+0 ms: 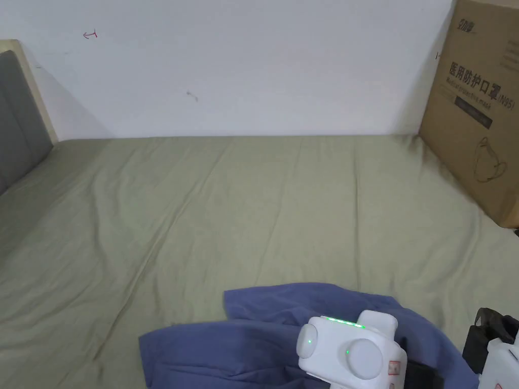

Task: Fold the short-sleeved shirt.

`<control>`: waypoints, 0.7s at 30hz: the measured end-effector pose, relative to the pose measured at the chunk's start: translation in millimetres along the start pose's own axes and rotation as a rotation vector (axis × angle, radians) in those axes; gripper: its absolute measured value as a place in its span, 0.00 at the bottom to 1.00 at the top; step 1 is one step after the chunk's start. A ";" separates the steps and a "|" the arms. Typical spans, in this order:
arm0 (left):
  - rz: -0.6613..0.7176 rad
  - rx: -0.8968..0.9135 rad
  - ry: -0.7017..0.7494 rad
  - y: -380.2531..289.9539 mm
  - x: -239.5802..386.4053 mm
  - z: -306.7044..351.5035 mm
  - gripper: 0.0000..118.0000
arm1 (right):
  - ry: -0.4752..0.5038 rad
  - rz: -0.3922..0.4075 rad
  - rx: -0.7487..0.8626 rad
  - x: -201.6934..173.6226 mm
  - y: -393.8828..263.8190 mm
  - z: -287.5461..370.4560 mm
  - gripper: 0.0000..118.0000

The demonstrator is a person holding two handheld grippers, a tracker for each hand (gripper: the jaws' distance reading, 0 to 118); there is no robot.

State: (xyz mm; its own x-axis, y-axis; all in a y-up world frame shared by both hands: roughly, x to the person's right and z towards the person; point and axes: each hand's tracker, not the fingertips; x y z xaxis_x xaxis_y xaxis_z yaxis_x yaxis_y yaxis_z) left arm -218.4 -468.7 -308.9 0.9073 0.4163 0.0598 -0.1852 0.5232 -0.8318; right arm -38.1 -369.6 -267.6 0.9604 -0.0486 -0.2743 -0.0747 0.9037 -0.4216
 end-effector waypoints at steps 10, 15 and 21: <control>0.101 0.154 0.180 -26.1 -57.8 95.1 0.00 | 0.066 0.027 -0.028 -24.4 -7.5 -4.0 0.00; 0.270 0.159 0.318 -59.1 -130.4 128.9 0.00 | 0.108 0.041 -0.075 -42.8 -19.0 -17.4 0.00; 0.502 0.157 0.536 -53.2 -250.0 181.0 0.82 | 0.160 0.079 -0.108 -65.7 -23.7 -29.3 0.00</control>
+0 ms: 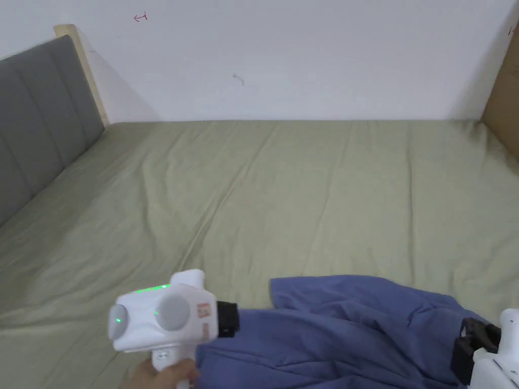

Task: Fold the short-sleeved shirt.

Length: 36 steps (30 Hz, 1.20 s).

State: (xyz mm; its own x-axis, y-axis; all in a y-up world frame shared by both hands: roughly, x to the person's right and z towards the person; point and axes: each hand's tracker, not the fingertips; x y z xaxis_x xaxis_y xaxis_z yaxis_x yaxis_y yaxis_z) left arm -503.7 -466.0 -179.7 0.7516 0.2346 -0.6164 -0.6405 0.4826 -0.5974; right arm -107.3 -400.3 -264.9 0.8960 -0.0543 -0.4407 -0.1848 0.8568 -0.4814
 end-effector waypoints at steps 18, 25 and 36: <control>-0.071 -0.041 0.118 6.5 -3.1 -30.8 0.02 | 0.119 0.054 -0.125 -14.6 15.2 -53.2 0.00; -0.068 0.032 0.036 9.6 -7.0 9.7 0.02 | 0.227 0.265 -0.209 -40.2 81.2 -170.5 0.85; -0.042 0.022 0.003 8.6 -15.5 3.5 0.02 | 0.221 0.284 -0.592 -43.6 47.4 -316.2 0.61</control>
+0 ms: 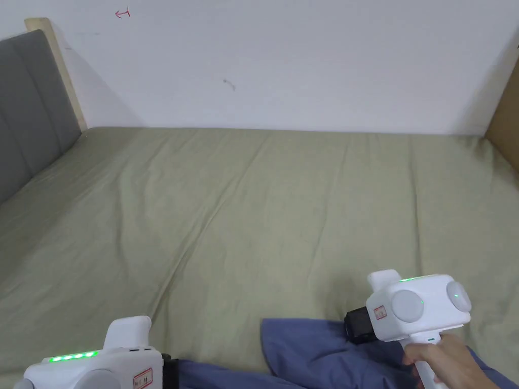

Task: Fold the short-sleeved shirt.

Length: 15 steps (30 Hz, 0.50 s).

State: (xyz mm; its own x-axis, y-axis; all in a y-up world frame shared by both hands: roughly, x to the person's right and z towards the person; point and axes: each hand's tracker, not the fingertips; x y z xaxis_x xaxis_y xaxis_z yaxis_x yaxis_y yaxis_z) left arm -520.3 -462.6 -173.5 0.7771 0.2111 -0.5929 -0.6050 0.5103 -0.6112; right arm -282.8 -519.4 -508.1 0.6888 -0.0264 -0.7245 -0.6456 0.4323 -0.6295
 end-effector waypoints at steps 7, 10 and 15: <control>-0.016 0.027 0.007 7.4 7.3 12.0 0.02 | -0.067 0.129 0.005 -15.7 -2.8 22.4 0.02; -0.012 0.038 0.007 12.2 12.5 24.0 0.02 | -0.071 0.035 0.034 -9.3 -2.3 45.4 0.02; -0.076 0.119 0.018 28.0 29.9 58.8 0.02 | -0.053 -0.084 0.197 19.5 11.0 127.7 0.02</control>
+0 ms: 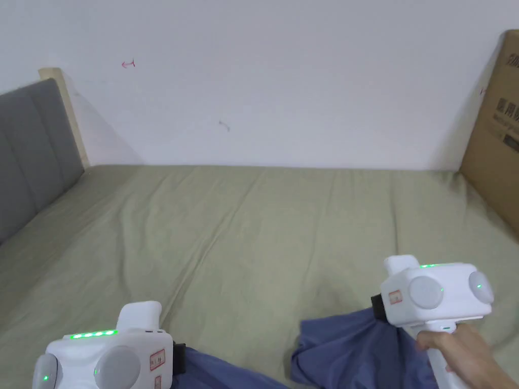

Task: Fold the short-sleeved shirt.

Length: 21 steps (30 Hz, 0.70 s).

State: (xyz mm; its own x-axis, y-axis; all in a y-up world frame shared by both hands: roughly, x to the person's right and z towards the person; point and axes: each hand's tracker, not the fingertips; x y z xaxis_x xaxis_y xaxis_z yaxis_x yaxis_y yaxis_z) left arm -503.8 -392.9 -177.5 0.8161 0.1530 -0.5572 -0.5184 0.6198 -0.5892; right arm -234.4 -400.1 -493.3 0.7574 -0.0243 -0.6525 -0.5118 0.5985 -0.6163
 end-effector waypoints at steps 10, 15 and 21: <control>-0.067 0.277 0.103 93.5 15.9 99.0 0.02 | -0.084 -0.200 0.348 98.5 71.5 200.6 0.02; -0.096 0.369 0.152 152.9 21.4 131.7 0.02 | -0.113 -0.319 0.466 138.6 93.0 275.7 0.02; -0.140 0.473 0.143 207.1 37.8 174.3 0.02 | -0.079 -0.366 0.581 156.0 111.3 327.2 0.02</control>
State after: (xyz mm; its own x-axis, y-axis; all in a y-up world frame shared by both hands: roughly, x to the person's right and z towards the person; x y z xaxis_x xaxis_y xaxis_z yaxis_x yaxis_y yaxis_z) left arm -535.8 -124.6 -218.5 0.8092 -0.0433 -0.5859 -0.2072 0.9122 -0.3535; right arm -40.5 -75.2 -519.5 0.8786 -0.2608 -0.4000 0.0658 0.8958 -0.4396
